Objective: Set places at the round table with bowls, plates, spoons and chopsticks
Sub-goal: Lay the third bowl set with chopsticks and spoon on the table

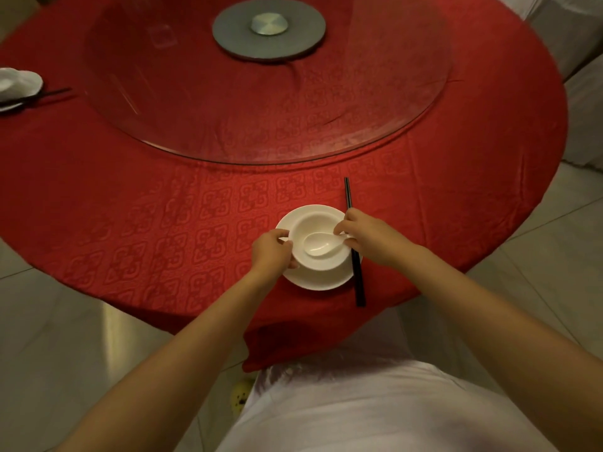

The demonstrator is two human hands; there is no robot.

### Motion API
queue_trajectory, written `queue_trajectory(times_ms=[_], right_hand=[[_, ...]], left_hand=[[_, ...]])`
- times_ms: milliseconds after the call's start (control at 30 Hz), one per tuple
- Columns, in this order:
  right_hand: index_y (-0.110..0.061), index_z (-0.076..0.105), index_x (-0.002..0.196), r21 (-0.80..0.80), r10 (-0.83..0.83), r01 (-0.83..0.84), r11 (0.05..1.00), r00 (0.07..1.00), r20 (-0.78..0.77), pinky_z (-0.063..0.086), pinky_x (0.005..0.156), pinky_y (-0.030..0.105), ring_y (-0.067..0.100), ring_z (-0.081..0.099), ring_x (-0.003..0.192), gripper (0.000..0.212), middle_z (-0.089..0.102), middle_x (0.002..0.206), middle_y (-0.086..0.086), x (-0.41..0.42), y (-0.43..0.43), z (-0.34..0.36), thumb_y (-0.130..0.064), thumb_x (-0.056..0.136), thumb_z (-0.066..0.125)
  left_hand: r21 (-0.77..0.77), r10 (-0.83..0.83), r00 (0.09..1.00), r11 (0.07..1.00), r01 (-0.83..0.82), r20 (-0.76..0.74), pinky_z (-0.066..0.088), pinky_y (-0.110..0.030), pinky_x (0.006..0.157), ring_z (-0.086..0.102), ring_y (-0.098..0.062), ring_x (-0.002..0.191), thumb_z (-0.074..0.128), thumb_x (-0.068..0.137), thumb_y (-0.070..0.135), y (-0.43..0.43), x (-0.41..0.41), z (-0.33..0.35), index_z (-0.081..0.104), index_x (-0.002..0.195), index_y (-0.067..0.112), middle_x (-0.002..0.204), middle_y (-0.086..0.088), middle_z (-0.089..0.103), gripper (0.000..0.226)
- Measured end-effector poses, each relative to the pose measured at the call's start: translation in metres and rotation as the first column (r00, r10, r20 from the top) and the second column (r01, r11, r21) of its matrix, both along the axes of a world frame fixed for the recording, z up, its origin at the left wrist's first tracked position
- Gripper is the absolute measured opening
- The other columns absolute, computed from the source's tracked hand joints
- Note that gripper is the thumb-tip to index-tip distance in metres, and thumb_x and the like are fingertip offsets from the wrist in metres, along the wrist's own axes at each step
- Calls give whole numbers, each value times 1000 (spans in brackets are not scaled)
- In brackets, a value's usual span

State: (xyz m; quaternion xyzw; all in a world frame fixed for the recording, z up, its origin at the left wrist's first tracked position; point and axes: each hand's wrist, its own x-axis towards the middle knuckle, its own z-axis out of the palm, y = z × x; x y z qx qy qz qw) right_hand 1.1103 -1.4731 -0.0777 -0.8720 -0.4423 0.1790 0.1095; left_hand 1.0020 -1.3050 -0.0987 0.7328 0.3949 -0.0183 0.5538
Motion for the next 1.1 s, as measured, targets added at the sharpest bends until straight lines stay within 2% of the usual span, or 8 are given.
queue_trajectory(times_ms=[167, 333, 433, 533, 600, 700, 900, 1100], right_hand=[[-14, 55, 124, -49, 31, -27, 998, 995, 95, 49, 74, 43, 31, 56, 91, 34, 49, 116, 9, -1, 2, 0, -16, 90, 56], [-17, 48, 131, -103, 24, -8, 995, 989, 147, 46, 68, 36, 29, 57, 87, 41, 46, 119, 7, -5, 8, 1, -23, 91, 54], [-22, 42, 136, -117, -9, 38, 992, 971, 240, 38, 71, 33, 27, 53, 99, 48, 46, 120, 7, -10, 14, 7, -35, 91, 52], [-21, 39, 137, -90, -9, 41, 995, 941, 338, 39, 78, 33, 26, 48, 104, 53, 49, 119, 7, -18, 26, 19, -43, 90, 50], [-19, 40, 137, -30, -11, 24, 999, 934, 357, 40, 84, 36, 26, 48, 107, 54, 50, 121, 8, -29, 43, 30, -42, 89, 50], [-18, 40, 139, 22, 49, -61, 998, 935, 352, 39, 92, 38, 28, 46, 112, 55, 50, 125, 9, -56, 86, 44, -41, 90, 50], [-20, 36, 141, -69, 275, -266, 961, 930, 243, 42, 98, 43, 30, 43, 119, 57, 44, 134, 9, -153, 203, 50, -45, 91, 47], [-17, 40, 137, -103, 370, -365, 925, 929, 27, 43, 98, 44, 35, 47, 119, 53, 46, 129, 15, -271, 326, 45, -43, 92, 49]], left_hand=[[11, -20, 1000, 1000, 20, -10, 53, -27, 55, 54, -4, 29, 45, 91, -1, 1, 0, -1, 53, 127, 4, 59, -4, 58, 38], [69, -60, 998, 996, 62, -32, 51, -23, 47, 56, -15, 47, 45, 91, 3, 9, -4, 6, 54, 124, 3, 69, -9, 60, 35], [196, -101, 994, 975, 107, -37, 54, -29, 55, 63, -23, 57, 43, 90, 4, 25, -13, 13, 57, 121, 3, 88, -17, 66, 35], [348, -106, 993, 930, 116, -49, 54, -37, 80, 68, -36, 87, 45, 90, 8, 50, -28, 18, 61, 117, 3, 103, -23, 69, 32], [411, -101, 993, 905, 115, -56, 51, -38, 87, 65, -36, 98, 47, 91, 11, 69, -42, 21, 61, 118, 3, 109, -22, 68, 31], [476, -134, 989, 866, 150, -68, 44, -35, 90, 60, -32, 108, 50, 92, 15, 102, -74, 26, 61, 119, 4, 117, -17, 66, 30], [522, -139, 972, 824, 220, -190, 40, -35, 98, 54, -32, 116, 51, 93, 24, 190, -183, 30, 50, 132, 7, 124, -18, 60, 42], [443, 17, 938, 884, 148, -347, 41, -34, 101, 51, -31, 122, 49, 93, 25, 299, -334, 40, 52, 129, 9, 134, -16, 54, 40]])
